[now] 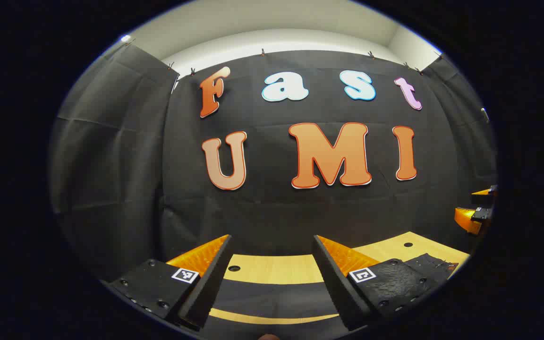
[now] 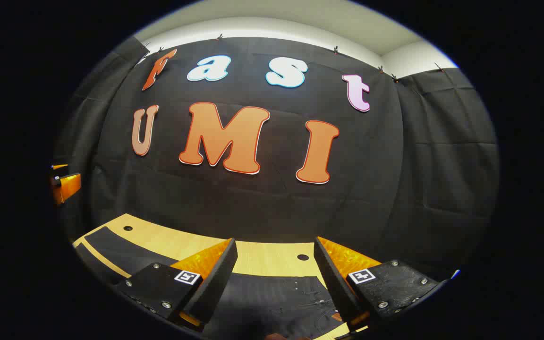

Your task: Grasp the waist and the cuffs of the jeans and fold them to make the two legs overlap; first hold the waist and fold one-third of the jeans toward the cuffs, then hold the cuffs and fold the remaining one-third in the same direction to finish folding.

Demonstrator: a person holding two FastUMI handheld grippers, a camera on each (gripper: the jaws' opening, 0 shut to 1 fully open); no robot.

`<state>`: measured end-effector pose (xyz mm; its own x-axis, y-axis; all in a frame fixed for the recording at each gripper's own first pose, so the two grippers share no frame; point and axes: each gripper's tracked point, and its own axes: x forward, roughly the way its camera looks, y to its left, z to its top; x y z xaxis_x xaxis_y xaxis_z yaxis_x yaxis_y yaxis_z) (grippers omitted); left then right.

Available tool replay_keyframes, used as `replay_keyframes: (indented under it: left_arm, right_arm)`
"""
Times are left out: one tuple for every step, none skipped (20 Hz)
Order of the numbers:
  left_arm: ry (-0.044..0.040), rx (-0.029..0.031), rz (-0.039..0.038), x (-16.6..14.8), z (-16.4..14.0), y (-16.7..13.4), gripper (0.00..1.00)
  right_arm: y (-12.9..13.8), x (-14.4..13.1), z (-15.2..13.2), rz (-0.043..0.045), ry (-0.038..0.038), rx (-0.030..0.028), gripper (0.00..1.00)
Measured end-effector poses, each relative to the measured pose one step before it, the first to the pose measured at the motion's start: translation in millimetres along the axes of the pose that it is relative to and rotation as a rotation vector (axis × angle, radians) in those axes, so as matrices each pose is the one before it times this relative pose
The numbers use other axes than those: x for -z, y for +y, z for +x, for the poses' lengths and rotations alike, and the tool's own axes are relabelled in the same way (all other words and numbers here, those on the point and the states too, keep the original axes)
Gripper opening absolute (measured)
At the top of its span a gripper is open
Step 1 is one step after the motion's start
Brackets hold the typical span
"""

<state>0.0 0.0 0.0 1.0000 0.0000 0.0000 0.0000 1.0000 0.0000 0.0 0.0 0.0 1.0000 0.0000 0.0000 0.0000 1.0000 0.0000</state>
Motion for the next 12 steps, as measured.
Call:
replay_keyframes:
  left_arm:
    - [0.00482, 0.00691, 0.00356, 2.80, 0.81, -4.88, 1.00]
    - [0.00324, 0.00888, 0.00395, 0.62, -0.56, -3.47, 0.99]
    - [0.00840, 0.01223, 0.00061, 1.77, 0.24, -3.36, 0.99]
    - [0.00519, 0.00232, 0.00165, 1.07, 1.23, -1.45, 1.00]
    - [-0.00067, -0.00531, 0.00127, 0.68, -0.86, 2.84, 1.00]
    - [-0.00333, -0.00555, 0.00186, -1.23, 0.80, 2.19, 1.00]
    - [0.00060, -0.00827, 0.00070, 1.21, -0.49, 2.25, 1.00]
    - [0.00393, -0.00392, -0.00058, -0.01, -0.95, 0.68, 0.99]
    - [0.00627, -0.00505, 0.00167, 2.68, -0.28, -0.53, 0.99]
    - [0.00027, -0.00525, 0.00197, -0.23, 0.79, 1.29, 0.99]
    - [-0.00230, -0.00310, 0.00067, 0.79, 0.10, 0.28, 1.00]
    - [-0.00282, -0.00191, 0.00216, -0.87, -0.26, 0.04, 0.99]
  right_arm:
    - [2.36, 0.71, 0.84, 0.00340, -0.00203, -0.00689, 0.98]
    - [2.94, -0.09, 1.55, 0.00019, -0.00266, -0.00842, 0.98]
    - [2.69, 1.25, 0.47, -0.00548, -0.00057, -0.00910, 0.98]
    - [1.62, 3.85, 1.18, -0.00897, 0.00867, -0.00831, 0.98]
    - [-2.24, 5.07, 1.59, -0.00806, 0.01392, 0.00073, 0.98]
    - [-2.52, 2.39, 1.37, -0.00046, 0.00872, 0.00451, 0.98]
    - [-2.62, 1.53, 1.22, 0.00705, 0.00462, 0.00505, 0.98]
    - [-0.08, 0.80, 0.75, 0.01140, 0.00193, 0.00192, 0.98]
    - [0.00, 0.26, 0.41, 0.00841, 0.00127, 0.00120, 0.98]
    - [-0.20, -0.61, -0.57, 0.00386, -0.00067, 0.00141, 0.98]
    - [-0.60, -2.26, -0.83, 0.00171, -0.00606, -0.00018, 0.98]
    - [1.06, -2.59, -0.98, 0.00126, -0.00883, -0.00183, 0.98]
